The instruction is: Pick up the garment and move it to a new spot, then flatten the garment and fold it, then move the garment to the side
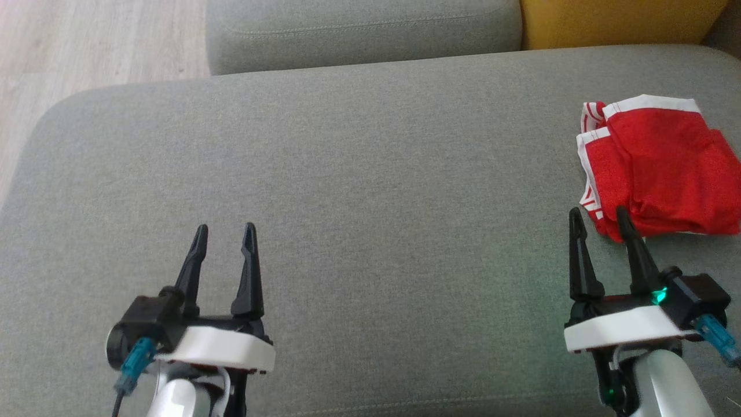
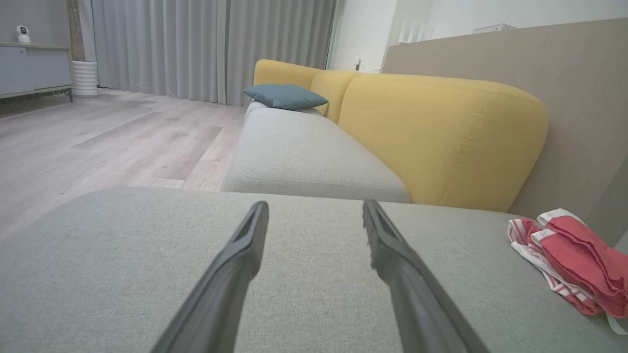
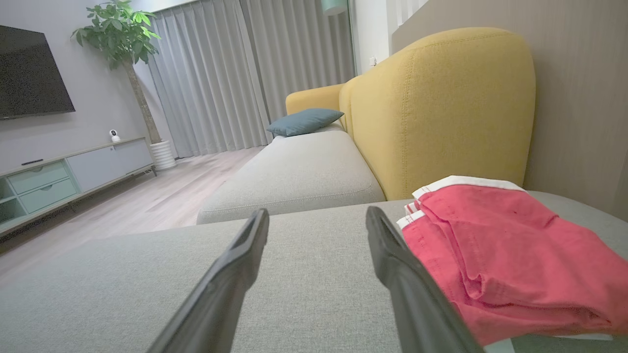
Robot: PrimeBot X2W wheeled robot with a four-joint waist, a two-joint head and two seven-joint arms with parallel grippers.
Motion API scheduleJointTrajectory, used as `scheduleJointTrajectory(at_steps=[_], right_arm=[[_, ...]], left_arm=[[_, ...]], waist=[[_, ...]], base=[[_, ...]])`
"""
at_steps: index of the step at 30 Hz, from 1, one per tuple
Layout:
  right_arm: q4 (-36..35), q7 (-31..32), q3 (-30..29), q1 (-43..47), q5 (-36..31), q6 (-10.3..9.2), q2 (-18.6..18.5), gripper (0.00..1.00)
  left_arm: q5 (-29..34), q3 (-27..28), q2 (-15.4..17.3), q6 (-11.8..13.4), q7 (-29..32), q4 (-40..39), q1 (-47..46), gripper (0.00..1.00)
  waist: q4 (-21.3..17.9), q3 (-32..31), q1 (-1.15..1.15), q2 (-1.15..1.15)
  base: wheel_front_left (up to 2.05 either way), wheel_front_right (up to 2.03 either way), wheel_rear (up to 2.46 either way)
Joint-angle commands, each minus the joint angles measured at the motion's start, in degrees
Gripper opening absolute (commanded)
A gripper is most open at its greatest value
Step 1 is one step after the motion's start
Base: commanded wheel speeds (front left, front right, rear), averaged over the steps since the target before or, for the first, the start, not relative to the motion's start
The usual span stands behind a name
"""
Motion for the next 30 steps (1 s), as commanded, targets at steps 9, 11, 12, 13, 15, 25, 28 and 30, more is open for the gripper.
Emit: scheduleJointTrajectory(at_steps=[9,11,12,13,15,25,28,30], right_arm=[[-2.13,-0.63,1.81,-1.37,-0.47,-0.05,-0.16,1.00],[-1.98,-0.63,1.89,-1.40,-0.45,-0.05,-0.16,1.00],[-1.91,-0.63,1.94,-1.40,-0.41,-0.05,-0.16,1.00],[-1.85,-0.63,1.99,-1.41,-0.37,-0.05,-0.16,1.00],[0.02,0.00,0.44,-0.01,0.00,0.00,0.00,0.00],[2.73,0.95,0.31,0.99,4.65,0.00,-0.14,0.00],[2.75,1.36,0.23,0.88,6.73,0.00,-0.25,0.00],[2.76,1.64,0.17,0.81,8.10,-0.01,-0.31,0.00]], left_arm=[[-0.54,2.41,0.31,-0.31,-0.34,-1.18,-0.52,1.00],[-0.83,2.40,0.31,-0.35,-0.34,-0.76,-0.48,1.00],[-0.93,2.43,0.31,-0.42,-0.34,-0.59,-0.50,1.00],[-1.03,2.47,0.31,-0.53,-0.34,-0.46,-0.51,1.00],[-1.12,0.38,0.01,-0.60,0.00,1.32,1.05,0.00],[-5.69,0.69,0.19,-1.06,0.80,4.38,1.62,0.00],[-7.72,0.98,0.34,-1.35,1.19,4.62,1.39,0.00],[-9.06,1.18,0.42,-1.55,1.44,4.79,1.24,0.00]], waist=[[-0.08,0.40,0.00,0.00],[-0.14,0.35,0.00,0.00],[-0.17,0.31,0.00,0.00],[-0.21,0.28,0.00,0.00],[-0.25,0.25,0.00,0.00],[-0.16,0.13,0.00,0.00],[-0.12,0.07,0.00,0.00],[-0.09,0.03,0.00,0.00]], base=[[0.00,0.00,0.00],[0.00,0.00,0.00],[0.00,0.00,0.00],[0.00,0.00,0.00],[0.00,0.00,0.00],[0.00,0.00,0.00],[0.00,0.00,0.00],[0.00,0.00,0.00]])
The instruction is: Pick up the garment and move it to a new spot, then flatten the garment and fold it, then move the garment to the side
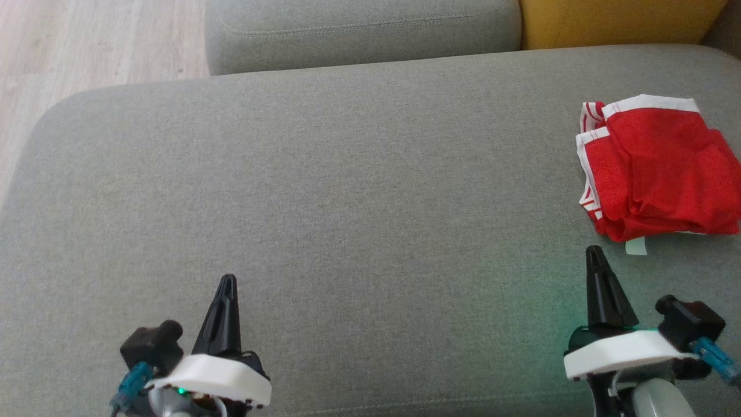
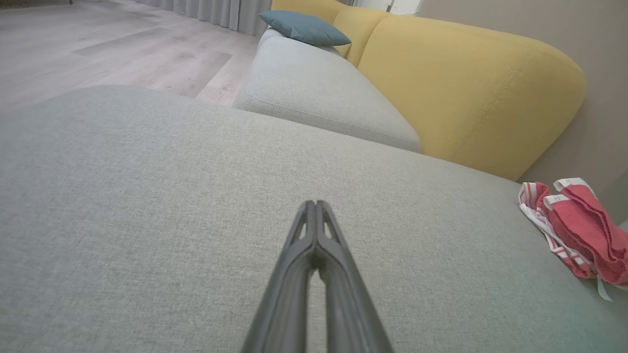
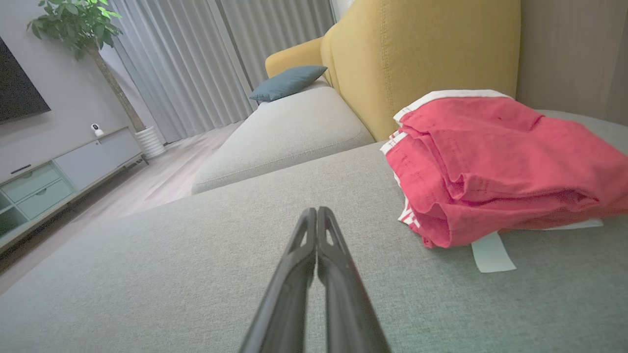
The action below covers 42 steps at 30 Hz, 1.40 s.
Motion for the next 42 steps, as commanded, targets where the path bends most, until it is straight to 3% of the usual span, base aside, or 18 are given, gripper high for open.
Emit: scheduleJointTrajectory(at_steps=[1,42], right_arm=[[-1.89,0.41,-0.15,-2.28,1.95,-0.01,-0.45,0.00],[-2.06,6.29,-1.89,-3.38,28.82,-0.02,-1.20,0.00]], left_arm=[[-1.71,0.95,0.49,-0.65,0.24,-1.63,-2.66,0.00],[-27.78,5.59,1.62,-4.36,5.89,0.79,-5.26,0.00]], waist=[[0.02,-0.03,0.00,0.00],[0.60,-0.79,0.00,0.00]], base=[[0.00,0.00,0.00],[0.00,0.00,0.00]])
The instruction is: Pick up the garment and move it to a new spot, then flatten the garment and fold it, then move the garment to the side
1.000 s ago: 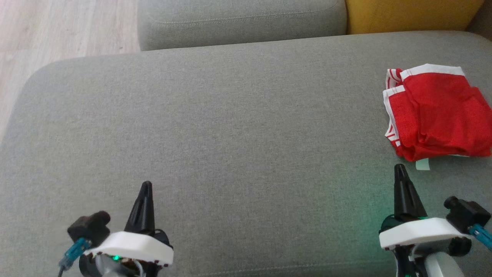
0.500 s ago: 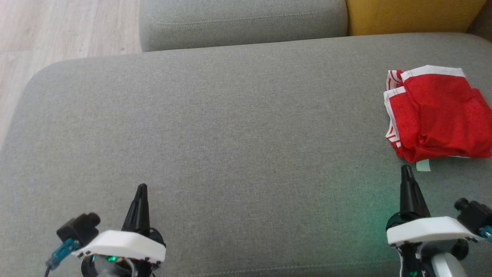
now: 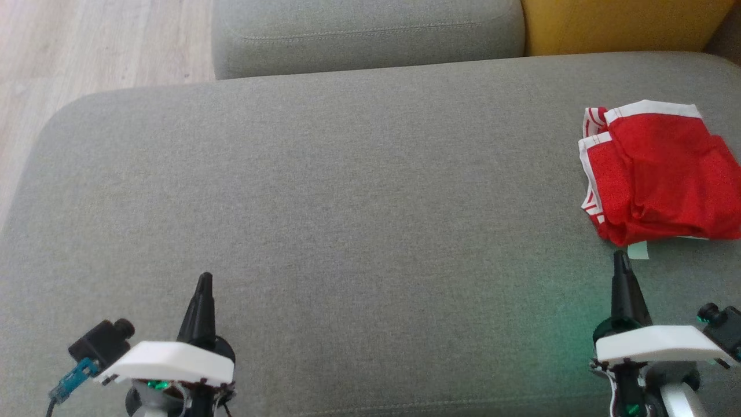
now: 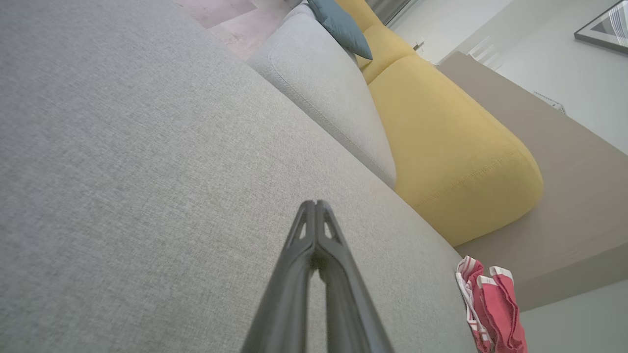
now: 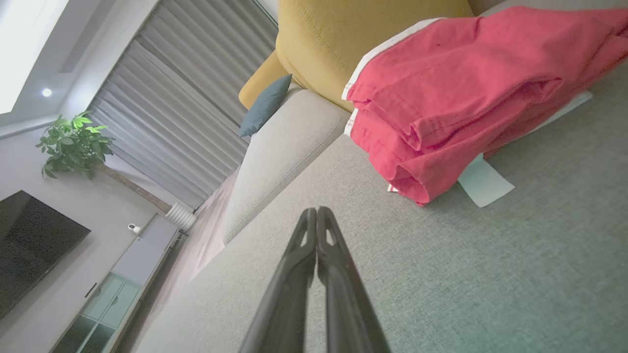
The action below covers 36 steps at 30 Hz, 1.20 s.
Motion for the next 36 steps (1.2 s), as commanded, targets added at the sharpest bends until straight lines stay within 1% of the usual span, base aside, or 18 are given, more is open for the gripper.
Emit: scheduleJointTrajectory(at_steps=[1,36], right_arm=[[-1.99,0.45,0.14,-3.30,1.98,-0.02,-1.07,0.00],[-2.13,6.13,-2.04,-4.29,24.95,-0.04,-1.25,0.00]], left_arm=[[-1.76,1.81,0.83,-0.50,0.29,-1.48,-3.20,0.00],[-23.81,6.79,1.15,-3.67,5.96,0.50,-5.40,0.00]], waist=[[0.02,-0.03,0.00,0.00],[0.52,-0.69,0.00,0.00]], base=[[0.00,0.00,0.00],[0.00,0.00,0.00]])
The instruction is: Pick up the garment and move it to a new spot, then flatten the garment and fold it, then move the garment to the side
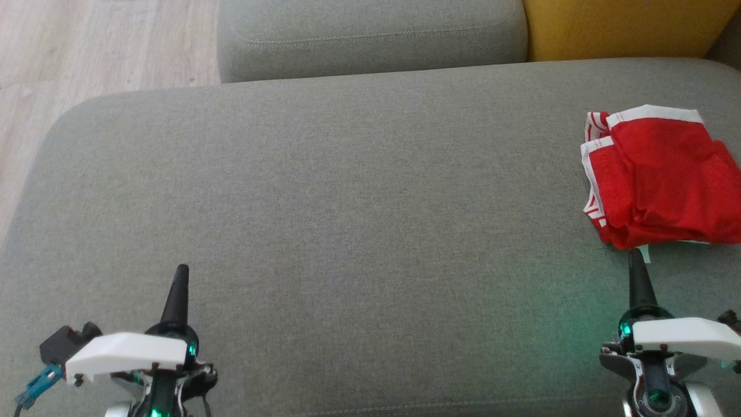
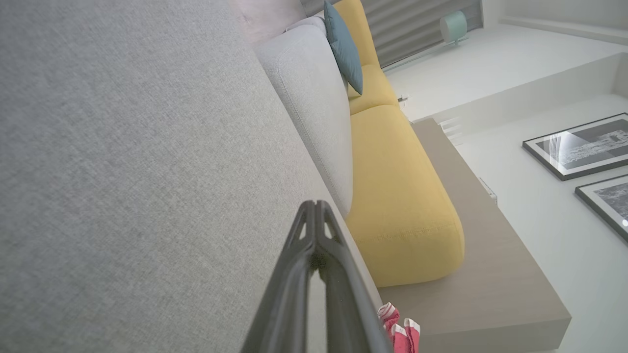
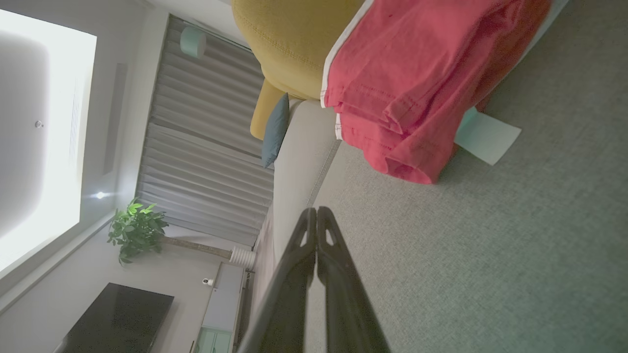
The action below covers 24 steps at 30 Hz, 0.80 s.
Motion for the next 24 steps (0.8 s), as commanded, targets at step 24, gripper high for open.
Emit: scheduleJointTrajectory(at_steps=[24], right_arm=[[-2.15,4.36,-1.14,-3.65,16.50,-0.04,-1.19,0.00]], left_arm=[[-15.65,5.23,1.06,-2.73,4.22,-0.16,-4.58,0.00]], waist=[[0.34,-0.45,0.00,0.00]], base=[[0.00,0.00,0.00]])
